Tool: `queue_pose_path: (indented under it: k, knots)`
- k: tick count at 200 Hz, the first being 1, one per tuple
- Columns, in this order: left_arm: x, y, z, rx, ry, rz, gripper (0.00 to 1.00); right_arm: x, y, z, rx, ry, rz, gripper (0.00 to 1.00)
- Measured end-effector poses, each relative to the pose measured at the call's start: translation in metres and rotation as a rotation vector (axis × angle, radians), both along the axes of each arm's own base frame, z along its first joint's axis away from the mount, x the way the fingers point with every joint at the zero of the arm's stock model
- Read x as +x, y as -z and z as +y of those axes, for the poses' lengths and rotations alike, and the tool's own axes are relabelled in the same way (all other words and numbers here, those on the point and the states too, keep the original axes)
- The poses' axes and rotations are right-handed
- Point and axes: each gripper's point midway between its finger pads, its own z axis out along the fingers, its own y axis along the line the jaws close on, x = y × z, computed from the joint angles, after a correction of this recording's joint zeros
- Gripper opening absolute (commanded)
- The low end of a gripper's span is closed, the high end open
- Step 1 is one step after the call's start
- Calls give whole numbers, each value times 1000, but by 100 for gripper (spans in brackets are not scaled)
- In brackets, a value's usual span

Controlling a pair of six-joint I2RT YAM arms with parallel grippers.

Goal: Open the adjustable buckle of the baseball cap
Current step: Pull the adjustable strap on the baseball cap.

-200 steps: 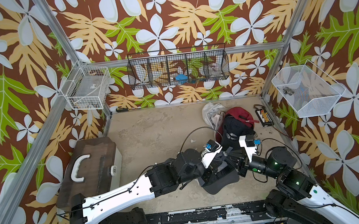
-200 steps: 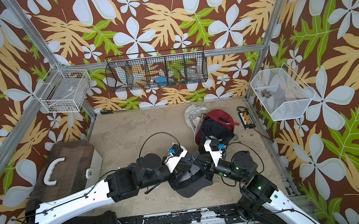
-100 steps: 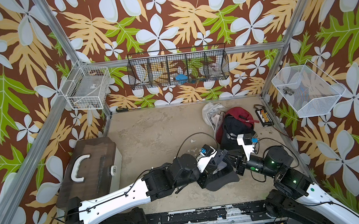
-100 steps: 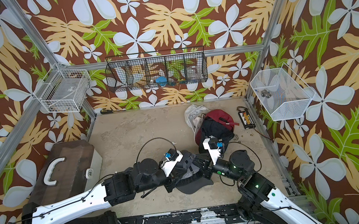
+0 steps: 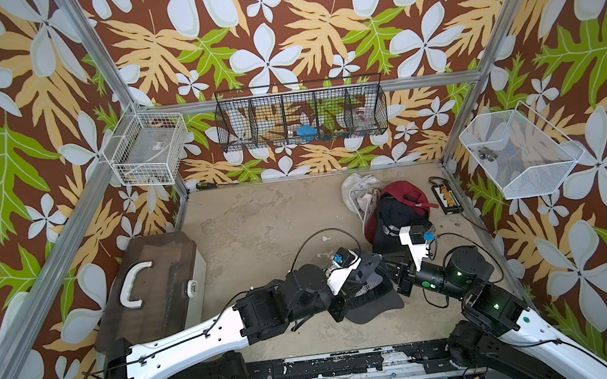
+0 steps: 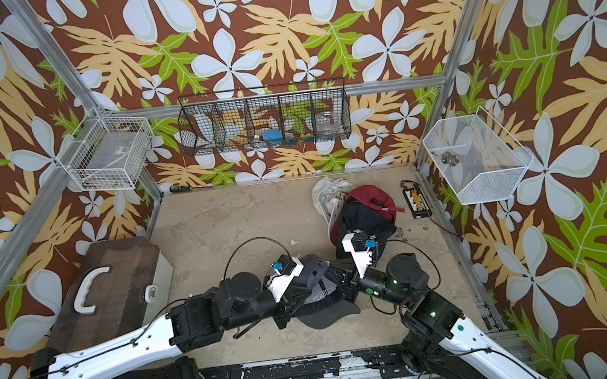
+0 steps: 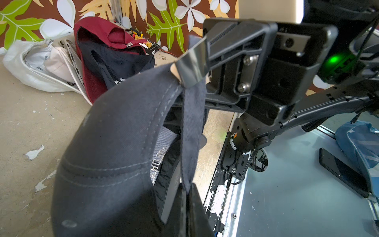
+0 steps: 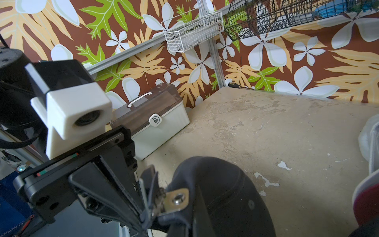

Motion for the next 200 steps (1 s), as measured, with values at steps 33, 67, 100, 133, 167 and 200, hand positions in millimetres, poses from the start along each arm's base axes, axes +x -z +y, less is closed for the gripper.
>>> queue_pose_path:
  k: [33, 67, 100, 133, 167, 200]
  knots:
    - [-1, 2, 4, 2, -3, 6, 0, 3, 0, -2, -2, 20, 0, 0]
    - [-3, 10, 9, 22, -5, 13, 0, 9, 2, -4, -7, 53, 4, 0]
    - [-3, 13, 12, 28, -12, 12, 0, 12, 1, -5, -10, 72, 6, 0]
    - [-1, 13, 17, 28, -26, 7, 0, 14, 2, -6, -15, 78, 10, 0]
    - [12, 9, 31, 7, -78, -4, 0, 15, 10, -4, -31, 78, 28, 1]
    - [26, -1, 45, -24, -146, -23, 0, 18, 24, -4, -60, 85, 57, 4]
